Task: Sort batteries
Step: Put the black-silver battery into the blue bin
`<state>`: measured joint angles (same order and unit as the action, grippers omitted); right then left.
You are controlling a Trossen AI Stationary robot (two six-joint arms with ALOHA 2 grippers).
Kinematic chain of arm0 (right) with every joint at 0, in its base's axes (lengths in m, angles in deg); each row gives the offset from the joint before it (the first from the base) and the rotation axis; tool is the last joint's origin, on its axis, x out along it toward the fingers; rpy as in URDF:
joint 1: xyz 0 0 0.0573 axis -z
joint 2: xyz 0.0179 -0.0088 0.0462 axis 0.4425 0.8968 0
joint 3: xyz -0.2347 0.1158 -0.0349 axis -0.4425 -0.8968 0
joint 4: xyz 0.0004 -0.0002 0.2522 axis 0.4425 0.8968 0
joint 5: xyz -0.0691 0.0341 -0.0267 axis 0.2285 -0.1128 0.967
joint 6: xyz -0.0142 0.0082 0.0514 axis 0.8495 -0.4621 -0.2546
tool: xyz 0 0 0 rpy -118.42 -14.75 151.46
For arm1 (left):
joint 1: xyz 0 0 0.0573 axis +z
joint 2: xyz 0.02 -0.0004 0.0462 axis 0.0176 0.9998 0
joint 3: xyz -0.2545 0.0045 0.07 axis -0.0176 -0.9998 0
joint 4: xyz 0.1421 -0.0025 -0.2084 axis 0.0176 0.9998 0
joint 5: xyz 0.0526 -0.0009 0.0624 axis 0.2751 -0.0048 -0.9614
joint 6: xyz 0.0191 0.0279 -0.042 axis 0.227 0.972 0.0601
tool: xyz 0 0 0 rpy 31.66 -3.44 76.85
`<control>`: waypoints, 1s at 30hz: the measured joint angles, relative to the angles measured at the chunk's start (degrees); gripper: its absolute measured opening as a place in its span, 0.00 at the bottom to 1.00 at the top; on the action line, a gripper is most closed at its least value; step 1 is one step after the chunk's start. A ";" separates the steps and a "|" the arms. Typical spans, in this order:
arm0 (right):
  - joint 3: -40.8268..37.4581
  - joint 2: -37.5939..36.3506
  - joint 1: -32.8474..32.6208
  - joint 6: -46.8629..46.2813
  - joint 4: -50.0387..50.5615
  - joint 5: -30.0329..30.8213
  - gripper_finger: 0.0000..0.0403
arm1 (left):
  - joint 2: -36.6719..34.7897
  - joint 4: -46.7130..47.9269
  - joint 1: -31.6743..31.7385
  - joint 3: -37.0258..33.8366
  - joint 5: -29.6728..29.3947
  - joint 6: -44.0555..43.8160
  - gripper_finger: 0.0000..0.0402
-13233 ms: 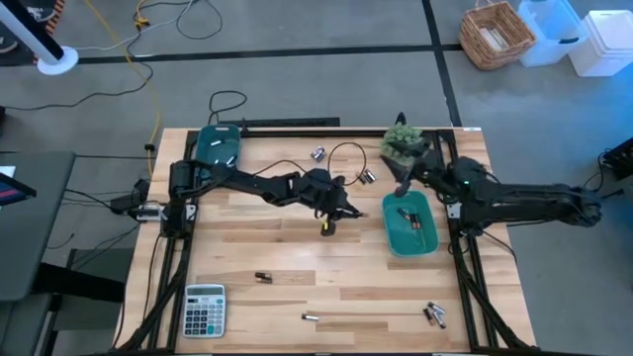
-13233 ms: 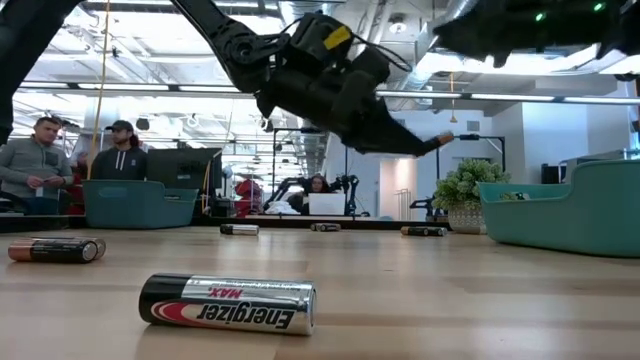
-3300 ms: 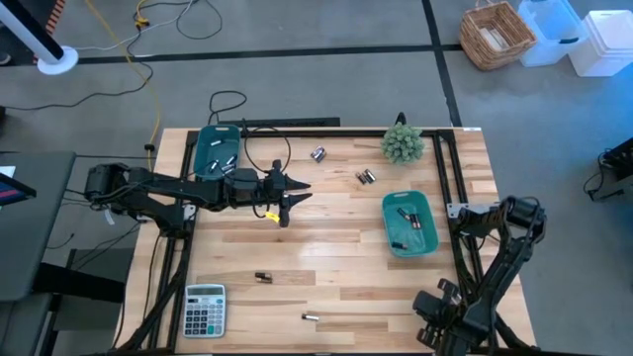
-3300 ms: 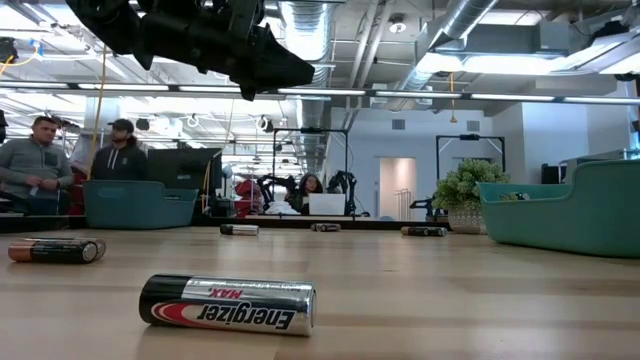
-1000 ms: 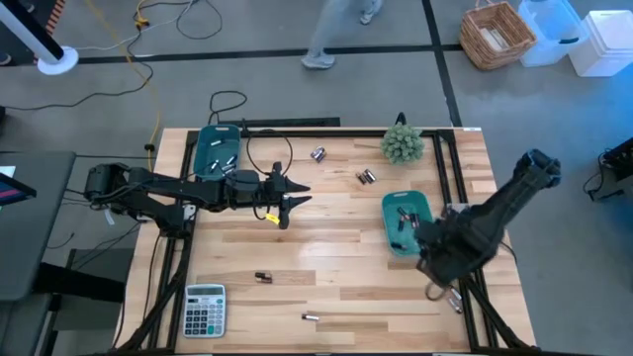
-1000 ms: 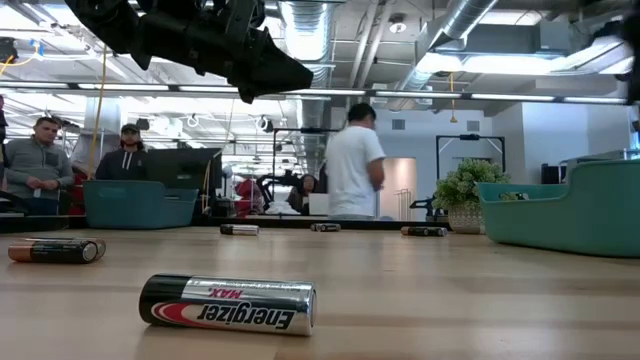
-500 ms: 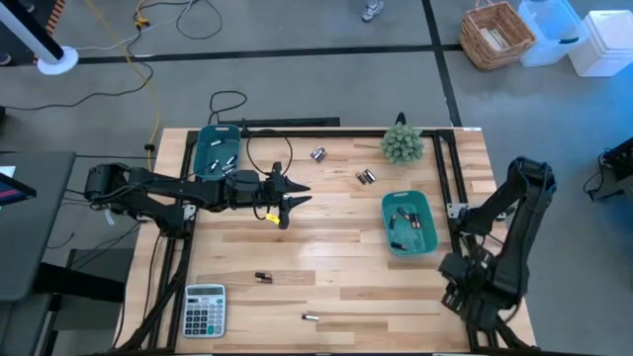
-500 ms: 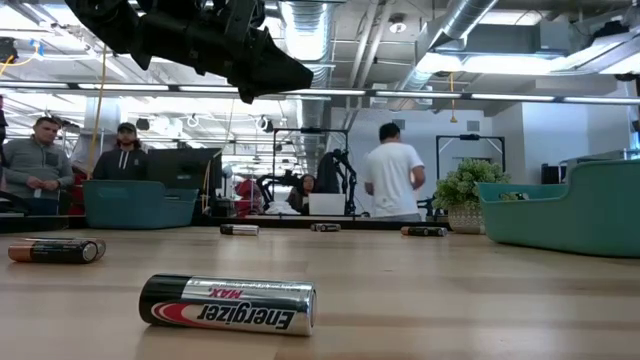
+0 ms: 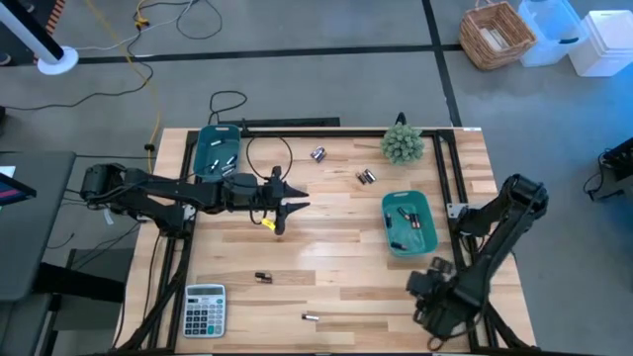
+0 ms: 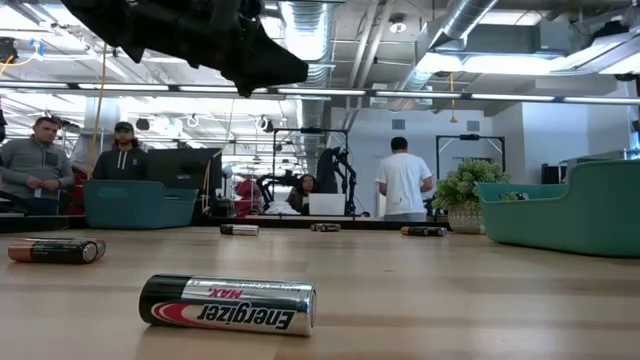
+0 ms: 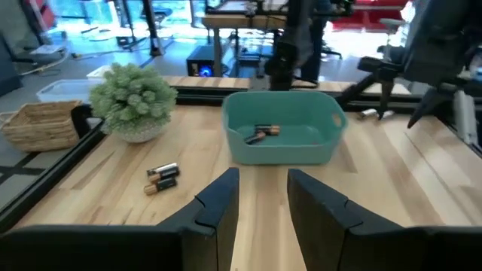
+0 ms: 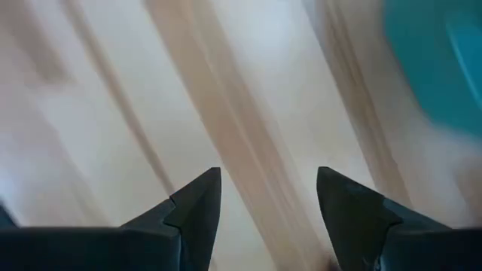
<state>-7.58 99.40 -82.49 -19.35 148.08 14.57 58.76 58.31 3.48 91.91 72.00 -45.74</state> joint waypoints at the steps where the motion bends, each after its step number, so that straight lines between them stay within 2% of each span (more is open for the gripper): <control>1: 0.57 0.26 1.24 3.06 -1.44 1.92 0.57 | -0.46 0.47 -0.37 0.00 0.18 0.21 0.27; 6: 3.25 2.24 7.66 19.90 -8.93 8.51 0.57 | -3.69 2.37 -1.57 -0.02 -0.71 0.13 0.27; 15: 10.38 13.47 17.71 45.92 -26.93 8.86 0.57 | -11.41 8.58 -4.95 0.00 -1.70 -1.30 0.27; 22: 21.25 23.40 19.71 56.63 -31.53 8.80 0.57 | -16.96 14.49 -8.35 0.00 -3.93 -0.19 0.27; 30: 33.39 33.68 20.06 62.40 -31.68 8.49 0.57 | -18.84 18.90 -11.82 0.00 -8.50 -0.61 0.27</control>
<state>25.81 133.08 -62.43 43.04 116.40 23.06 39.92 77.21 -8.34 91.91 63.49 -46.34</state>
